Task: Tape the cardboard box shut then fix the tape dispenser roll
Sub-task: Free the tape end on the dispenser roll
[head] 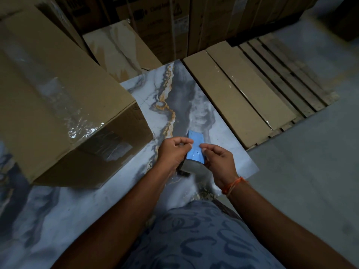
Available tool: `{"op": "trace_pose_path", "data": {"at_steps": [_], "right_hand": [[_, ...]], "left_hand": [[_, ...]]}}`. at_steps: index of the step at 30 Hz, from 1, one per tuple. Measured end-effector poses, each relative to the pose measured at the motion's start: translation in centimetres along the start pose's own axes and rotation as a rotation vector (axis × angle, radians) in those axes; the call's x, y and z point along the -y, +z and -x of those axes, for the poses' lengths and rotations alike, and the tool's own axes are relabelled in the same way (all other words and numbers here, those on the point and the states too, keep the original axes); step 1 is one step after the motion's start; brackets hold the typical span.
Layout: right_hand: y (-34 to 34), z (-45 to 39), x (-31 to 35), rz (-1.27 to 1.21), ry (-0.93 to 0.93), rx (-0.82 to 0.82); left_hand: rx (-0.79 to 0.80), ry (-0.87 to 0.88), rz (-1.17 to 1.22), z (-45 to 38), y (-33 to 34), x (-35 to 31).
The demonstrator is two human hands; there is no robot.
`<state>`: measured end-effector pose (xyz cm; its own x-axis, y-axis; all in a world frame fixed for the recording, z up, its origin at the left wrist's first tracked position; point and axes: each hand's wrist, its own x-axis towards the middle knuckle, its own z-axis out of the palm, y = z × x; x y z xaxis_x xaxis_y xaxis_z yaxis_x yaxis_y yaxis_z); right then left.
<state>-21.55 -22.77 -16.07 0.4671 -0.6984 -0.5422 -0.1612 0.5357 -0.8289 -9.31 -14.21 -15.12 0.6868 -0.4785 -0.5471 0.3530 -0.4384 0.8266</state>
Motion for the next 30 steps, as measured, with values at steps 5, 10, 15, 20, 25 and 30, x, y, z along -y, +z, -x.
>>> {"op": "trace_pose_path", "data": {"at_steps": [5, 10, 15, 20, 25, 30], "right_hand": [[0.4, 0.2, -0.2, 0.022, -0.042, 0.002], [0.2, 0.2, -0.9, 0.13, -0.14, -0.068], [-0.7, 0.2, -1.2, 0.204, -0.154, -0.082], [-1.2, 0.5, -1.4, 0.206, -0.149, -0.097], [-1.9, 0.7, -1.5, 0.224, -0.155, -0.086], [-2.3, 1.2, -1.0, 0.308, -0.196, -0.026]], "left_hand": [[-0.045, 0.126, -0.168, 0.6, -0.4, -0.8], [-0.095, 0.41, -0.553, 1.1, -0.3, -1.2], [-0.046, 0.601, -0.806, 1.0, 0.2, 0.0], [0.024, 0.586, -0.827, 1.3, 0.8, 1.6], [0.014, 0.616, -0.886, 1.6, 0.8, 2.7], [-0.085, 0.669, -0.885, 3.0, 0.5, 2.6]]}}
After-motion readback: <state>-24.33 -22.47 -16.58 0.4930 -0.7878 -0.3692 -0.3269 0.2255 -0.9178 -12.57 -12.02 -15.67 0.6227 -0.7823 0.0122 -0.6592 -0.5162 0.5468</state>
